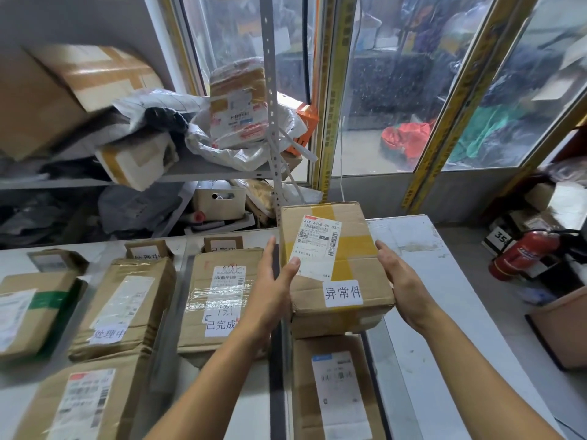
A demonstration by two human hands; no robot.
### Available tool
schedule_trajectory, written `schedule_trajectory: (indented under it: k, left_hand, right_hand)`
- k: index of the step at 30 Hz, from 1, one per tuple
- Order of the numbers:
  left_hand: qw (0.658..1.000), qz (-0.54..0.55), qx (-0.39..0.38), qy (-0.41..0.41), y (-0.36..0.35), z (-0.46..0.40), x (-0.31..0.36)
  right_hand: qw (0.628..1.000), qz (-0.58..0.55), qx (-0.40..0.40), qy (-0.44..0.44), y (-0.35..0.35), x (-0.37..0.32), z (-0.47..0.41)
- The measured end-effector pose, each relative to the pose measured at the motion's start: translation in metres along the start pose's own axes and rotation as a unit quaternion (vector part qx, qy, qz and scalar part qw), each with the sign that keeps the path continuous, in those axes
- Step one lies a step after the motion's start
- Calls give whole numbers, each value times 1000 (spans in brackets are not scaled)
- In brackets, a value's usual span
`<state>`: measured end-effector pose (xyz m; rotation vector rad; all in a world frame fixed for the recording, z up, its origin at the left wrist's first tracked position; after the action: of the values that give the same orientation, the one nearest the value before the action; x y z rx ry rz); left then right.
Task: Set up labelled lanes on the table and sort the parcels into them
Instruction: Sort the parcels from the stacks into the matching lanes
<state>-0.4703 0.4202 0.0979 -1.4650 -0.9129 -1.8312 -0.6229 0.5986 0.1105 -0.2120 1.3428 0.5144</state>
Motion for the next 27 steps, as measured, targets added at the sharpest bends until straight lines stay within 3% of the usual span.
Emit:
schedule_trajectory:
  k: [4,7,11,16,27]
  left_hand:
    - [988,-93,47,-117,14,10,16]
    - [981,-111,44,-154,30,16,26]
    - [973,-124,52,-188,66,24,35]
    - [972,-109,68,-194,142,35,34]
    - [966,-102,161,-174,388,54,6]
  right_hand:
    - [985,98,81,113,-12,-17,25]
    - [956,178,111,203,-26,-30,42]
    - [931,226,122,261,-63,-47,71]
    - [917,234,81,313,-140,-67,128]
    - [913,200,-31,354,-365,-85,239]
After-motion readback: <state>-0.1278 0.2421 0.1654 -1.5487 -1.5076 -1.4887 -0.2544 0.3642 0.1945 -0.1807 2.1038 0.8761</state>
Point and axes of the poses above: each hand's wrist, its own z-axis away from the middle knuckle, its own y-axis out of the back of the hand, x = y × z, the point moved 1 cm from there along -z, towards the middle knuckle, and after that the axes turned 15 degrees about x, right-handed, at the moved point
